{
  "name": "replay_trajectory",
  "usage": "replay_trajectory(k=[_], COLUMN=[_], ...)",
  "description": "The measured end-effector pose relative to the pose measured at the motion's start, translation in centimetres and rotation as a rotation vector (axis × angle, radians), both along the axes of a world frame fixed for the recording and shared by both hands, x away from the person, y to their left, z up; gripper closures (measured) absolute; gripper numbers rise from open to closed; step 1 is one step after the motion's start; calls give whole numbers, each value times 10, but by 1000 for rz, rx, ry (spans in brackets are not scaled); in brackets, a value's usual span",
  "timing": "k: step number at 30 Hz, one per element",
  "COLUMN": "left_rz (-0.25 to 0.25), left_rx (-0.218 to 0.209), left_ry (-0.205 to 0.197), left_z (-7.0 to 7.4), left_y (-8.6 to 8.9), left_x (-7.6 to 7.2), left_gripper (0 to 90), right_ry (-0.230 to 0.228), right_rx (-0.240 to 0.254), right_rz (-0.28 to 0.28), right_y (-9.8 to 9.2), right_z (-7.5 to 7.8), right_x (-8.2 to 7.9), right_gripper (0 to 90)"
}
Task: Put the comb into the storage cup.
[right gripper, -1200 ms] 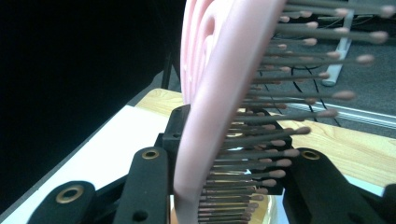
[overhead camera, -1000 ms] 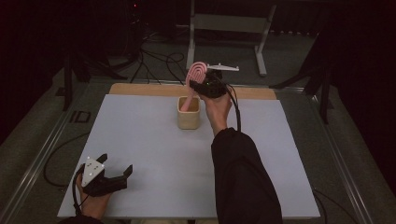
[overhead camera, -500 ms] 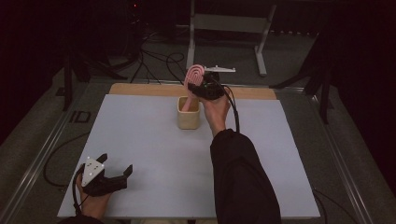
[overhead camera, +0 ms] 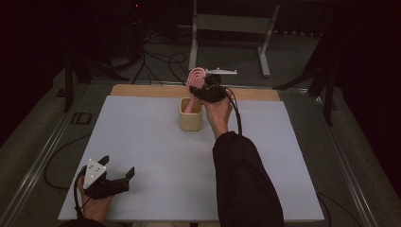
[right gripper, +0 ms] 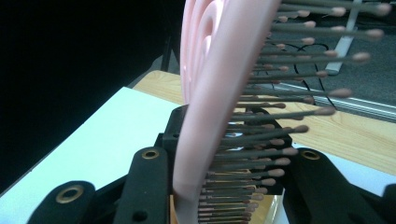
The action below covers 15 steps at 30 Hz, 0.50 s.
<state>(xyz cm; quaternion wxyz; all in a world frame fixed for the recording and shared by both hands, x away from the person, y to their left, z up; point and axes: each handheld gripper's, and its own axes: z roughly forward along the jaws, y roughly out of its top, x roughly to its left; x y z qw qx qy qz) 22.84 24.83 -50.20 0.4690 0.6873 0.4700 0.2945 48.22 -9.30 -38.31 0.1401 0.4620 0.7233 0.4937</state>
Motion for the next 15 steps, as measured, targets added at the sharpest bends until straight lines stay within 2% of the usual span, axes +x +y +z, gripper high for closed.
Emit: replay_trajectory(k=[15], left_rz=[0], left_rx=[-1], left_ry=[2], left_z=[0], left_y=[0], left_x=[0], left_gripper=[0], right_ry=[16], right_rx=[-6], right_rz=[3], right_y=[2], right_z=[-8], right_x=[1], right_gripper=[634])
